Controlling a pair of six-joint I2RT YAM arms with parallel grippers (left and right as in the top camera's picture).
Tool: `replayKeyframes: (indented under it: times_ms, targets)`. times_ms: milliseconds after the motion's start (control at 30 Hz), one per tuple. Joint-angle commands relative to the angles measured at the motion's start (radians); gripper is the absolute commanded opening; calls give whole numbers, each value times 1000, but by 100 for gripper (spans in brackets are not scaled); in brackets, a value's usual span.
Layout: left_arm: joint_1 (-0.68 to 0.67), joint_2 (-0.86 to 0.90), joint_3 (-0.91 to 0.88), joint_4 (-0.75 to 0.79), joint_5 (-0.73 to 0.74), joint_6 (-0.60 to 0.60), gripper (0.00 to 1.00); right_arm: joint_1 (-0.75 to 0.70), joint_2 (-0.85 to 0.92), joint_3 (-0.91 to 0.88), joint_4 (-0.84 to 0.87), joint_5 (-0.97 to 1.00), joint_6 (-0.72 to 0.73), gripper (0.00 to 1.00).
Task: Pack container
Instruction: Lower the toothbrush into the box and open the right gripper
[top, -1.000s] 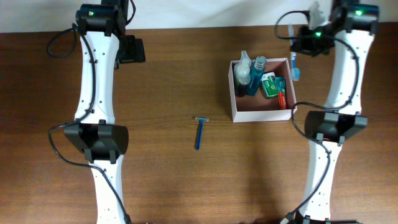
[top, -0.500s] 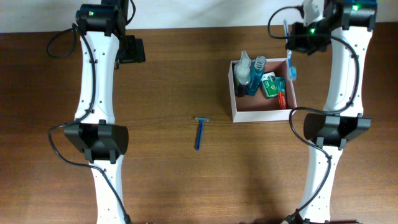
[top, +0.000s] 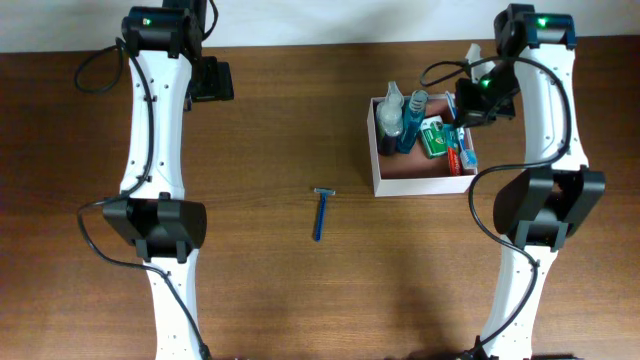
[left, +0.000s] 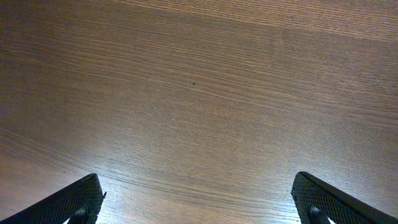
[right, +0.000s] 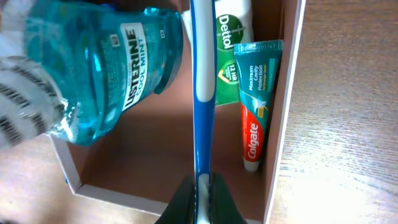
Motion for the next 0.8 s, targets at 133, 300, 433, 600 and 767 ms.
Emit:
replayKeyframes:
  times_ms: [133,300,433,600,767]
  targets:
    - [2,-26,-2,-1,4,16,99,10,-38,-30,91,-14,134,4]
    - [2,-26,-2,-1,4,16,99,23,-37,-30,135,-14,324,4]
    - [2,-26,-2,-1,4,16,99,53,-37,-30,135,-13,423,4]
    - [2,-26,-2,-2,4,16,99,88,-36,-30,130,-6,631,4]
    - [2,-26,-2,-14,4,16,100,104,-35,-30,127,3,695,4]
